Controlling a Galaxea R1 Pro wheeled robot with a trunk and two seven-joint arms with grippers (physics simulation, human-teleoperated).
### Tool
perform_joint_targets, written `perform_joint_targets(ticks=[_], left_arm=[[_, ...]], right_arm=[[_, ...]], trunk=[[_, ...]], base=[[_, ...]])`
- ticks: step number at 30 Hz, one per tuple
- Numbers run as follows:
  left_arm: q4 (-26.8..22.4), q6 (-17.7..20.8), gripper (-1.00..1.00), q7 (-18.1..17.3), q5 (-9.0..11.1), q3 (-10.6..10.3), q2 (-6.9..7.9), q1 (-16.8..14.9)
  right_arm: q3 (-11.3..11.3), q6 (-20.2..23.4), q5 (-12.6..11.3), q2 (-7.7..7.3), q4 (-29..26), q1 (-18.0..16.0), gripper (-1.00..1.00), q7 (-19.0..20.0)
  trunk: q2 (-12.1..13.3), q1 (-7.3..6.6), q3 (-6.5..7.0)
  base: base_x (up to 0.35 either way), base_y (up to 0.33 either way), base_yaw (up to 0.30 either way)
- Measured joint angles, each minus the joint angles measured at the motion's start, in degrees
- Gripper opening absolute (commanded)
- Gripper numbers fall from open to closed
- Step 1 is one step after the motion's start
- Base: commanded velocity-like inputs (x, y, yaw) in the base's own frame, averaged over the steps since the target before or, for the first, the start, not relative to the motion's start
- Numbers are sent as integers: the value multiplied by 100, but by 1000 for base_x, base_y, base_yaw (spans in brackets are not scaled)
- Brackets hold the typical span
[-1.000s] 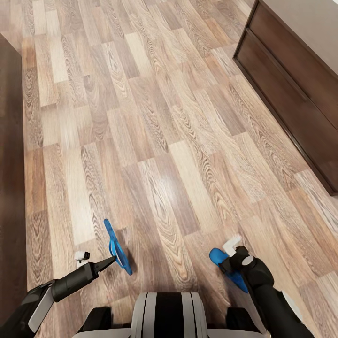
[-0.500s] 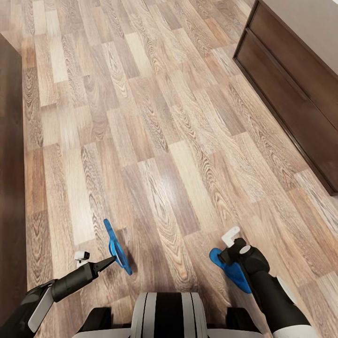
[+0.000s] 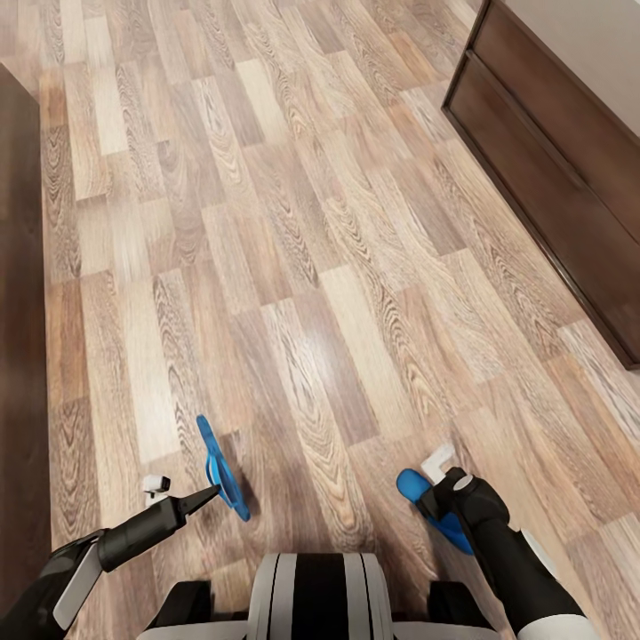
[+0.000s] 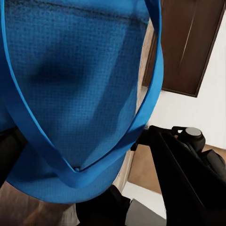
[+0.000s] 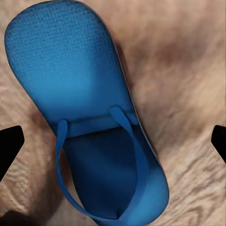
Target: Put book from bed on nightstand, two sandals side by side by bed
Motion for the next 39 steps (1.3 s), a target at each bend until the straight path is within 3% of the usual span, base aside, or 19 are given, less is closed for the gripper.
perform_joint_targets(ticks=[5,12,19,39], left_arm=[[0,-4,-100,58,1,0,0,0],[-1,-3,-100,57,5,-3,-3,-1],[-2,-17,-100,73,3,-7,-5,0],[-1,-6,-100,58,12,-8,-5,-1]], right_arm=[[-1,-1,1,0,3,0,100,0],[-16,-34,7,0,37,0,100,0],[-42,-439,8,-1,403,0,100,-2],[-45,-475,8,-1,435,0,100,2]], trunk=[[-7,13,-111],[-7,13,-111],[-7,13,-111],[-7,12,-111]], base=[[0,0,0],[0,0,0],[-33,-3,0],[-9,-30,0]])
